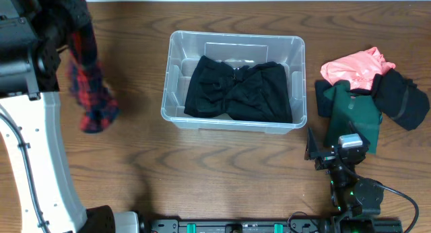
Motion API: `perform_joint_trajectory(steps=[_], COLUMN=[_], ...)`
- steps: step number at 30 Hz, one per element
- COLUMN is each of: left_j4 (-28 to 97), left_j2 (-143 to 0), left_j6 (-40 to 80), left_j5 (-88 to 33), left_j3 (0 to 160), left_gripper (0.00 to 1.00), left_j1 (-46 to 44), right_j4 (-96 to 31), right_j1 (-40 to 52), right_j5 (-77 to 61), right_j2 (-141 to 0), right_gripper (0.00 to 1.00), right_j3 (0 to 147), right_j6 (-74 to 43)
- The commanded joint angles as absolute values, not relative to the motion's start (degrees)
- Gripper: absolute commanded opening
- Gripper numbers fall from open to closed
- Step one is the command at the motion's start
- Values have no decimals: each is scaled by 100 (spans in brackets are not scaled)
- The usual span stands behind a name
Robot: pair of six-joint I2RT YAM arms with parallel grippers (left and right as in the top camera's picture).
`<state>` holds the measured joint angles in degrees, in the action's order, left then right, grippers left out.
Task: Pack container
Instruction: 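Lift the red plaid shirt with the left gripper and carry it over the bin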
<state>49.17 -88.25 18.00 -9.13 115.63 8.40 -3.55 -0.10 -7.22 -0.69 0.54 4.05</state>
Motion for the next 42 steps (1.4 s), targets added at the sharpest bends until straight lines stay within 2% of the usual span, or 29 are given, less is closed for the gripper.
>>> perform_joint_trajectory(steps=[1, 11, 24, 42], left_j4=[4748, 4545, 4547, 5015], left_j2=[-8687, -8680, -8851, -9421], left_j6=[1787, 1780, 1756, -327], left_j5=[-1111, -1109, -1114, -1114], left_j3=[12234, 12711, 12709, 12698], left_gripper=[6, 6, 6, 6], left_j1=[443, -648, -1374, -2248], right_j4=[-360, -360, -360, -360], right_j1=[-47, -47, -47, -47], right_j5=[-707, -707, -707, -707], right_j2=[-34, -34, -34, -34], right_gripper=[99, 99, 100, 99], right_j3=[32, 32, 32, 32], right_j6=[480, 480, 480, 480])
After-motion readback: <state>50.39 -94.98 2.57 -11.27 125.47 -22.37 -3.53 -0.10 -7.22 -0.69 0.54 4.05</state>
